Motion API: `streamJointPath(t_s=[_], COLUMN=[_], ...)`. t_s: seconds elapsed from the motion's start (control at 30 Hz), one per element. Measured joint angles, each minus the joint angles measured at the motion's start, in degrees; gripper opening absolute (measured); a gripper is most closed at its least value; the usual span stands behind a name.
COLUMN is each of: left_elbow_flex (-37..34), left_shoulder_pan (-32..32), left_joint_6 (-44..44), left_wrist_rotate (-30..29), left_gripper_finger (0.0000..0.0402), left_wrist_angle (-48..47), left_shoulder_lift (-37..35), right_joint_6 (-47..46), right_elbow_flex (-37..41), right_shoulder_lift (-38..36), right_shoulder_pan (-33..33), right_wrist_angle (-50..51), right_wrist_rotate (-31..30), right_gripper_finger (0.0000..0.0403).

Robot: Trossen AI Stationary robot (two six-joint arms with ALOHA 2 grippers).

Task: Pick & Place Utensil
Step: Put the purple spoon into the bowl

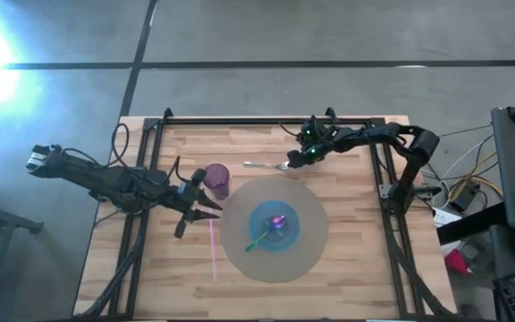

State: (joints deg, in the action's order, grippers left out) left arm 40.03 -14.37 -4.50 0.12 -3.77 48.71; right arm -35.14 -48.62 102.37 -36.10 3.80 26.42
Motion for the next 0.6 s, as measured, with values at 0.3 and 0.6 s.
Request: streamJointPath(t_s=[0.3,0.6], left_elbow_flex=[0.0,0.0], left_shoulder_pan=[0.0,0.0], left_joint_6=[0.0,0.3], left_wrist_rotate=[0.0,0.0], left_gripper_finger=[0.0094,0.0094], left_wrist_angle=[-0.2,-0.1], left_shoulder_lift=[0.0,0.0], right_joint_6=[-2.4,-3.5], right_elbow_flex=[0.0,0.0], right_shoulder_lift=[0.9,0.9], right_shoulder_pan=[0.4,0.4], right_wrist_angle=[-3.6,-3.7], right_wrist_rotate=[0.5,0.5], right_gripper_finger=[0.0209,0.0153])
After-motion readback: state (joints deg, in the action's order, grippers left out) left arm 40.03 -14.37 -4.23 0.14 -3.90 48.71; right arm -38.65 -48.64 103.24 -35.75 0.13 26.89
